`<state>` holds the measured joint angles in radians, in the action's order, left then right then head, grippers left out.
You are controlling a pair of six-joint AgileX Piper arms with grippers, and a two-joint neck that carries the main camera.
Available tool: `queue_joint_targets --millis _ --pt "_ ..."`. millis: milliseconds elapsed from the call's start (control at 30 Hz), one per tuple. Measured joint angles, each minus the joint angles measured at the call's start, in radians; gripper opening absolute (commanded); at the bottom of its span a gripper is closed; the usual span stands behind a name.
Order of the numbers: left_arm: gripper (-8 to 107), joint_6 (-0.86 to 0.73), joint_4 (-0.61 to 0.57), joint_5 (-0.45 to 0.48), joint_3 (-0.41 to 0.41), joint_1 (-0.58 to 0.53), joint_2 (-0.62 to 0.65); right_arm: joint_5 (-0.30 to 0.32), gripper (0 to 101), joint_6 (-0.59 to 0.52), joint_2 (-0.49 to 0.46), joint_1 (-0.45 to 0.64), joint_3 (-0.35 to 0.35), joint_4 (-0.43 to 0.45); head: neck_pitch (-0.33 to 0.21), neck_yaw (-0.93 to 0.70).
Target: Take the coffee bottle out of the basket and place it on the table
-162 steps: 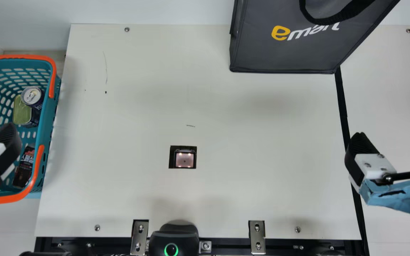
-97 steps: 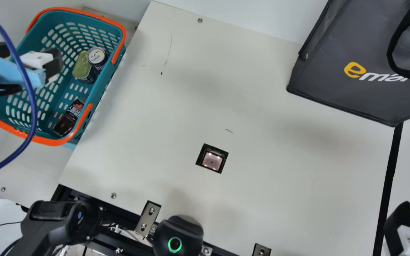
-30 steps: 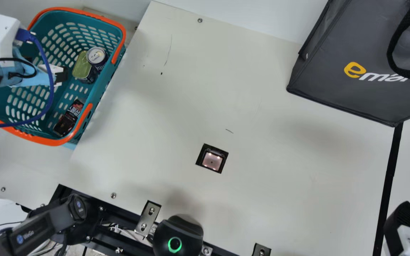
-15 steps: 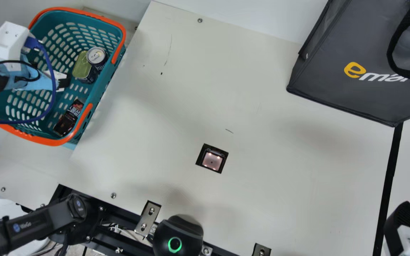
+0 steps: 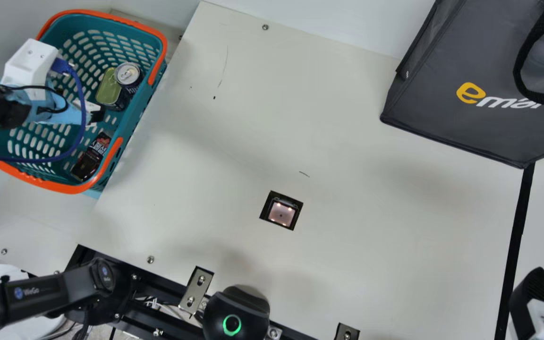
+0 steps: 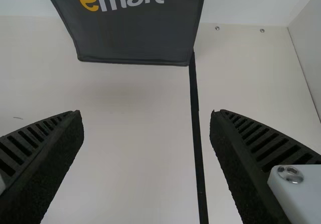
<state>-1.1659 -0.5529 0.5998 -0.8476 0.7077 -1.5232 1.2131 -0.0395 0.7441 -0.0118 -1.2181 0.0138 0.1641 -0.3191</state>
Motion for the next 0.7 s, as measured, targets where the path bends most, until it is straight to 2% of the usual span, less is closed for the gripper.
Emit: queue_joint_targets --millis 233,700 --pt "90 0.010 -0.004 -0.081 0.036 -0.039 -0.038 0.000 91 0.000 0.000 0.000 0.000 0.000 0.000 0.000" --pt "90 0.037 -0.017 -0.233 0.054 -0.096 -0.150 0.000 91 0.000 0.000 0.000 0.000 0.000 0.000 0.000"
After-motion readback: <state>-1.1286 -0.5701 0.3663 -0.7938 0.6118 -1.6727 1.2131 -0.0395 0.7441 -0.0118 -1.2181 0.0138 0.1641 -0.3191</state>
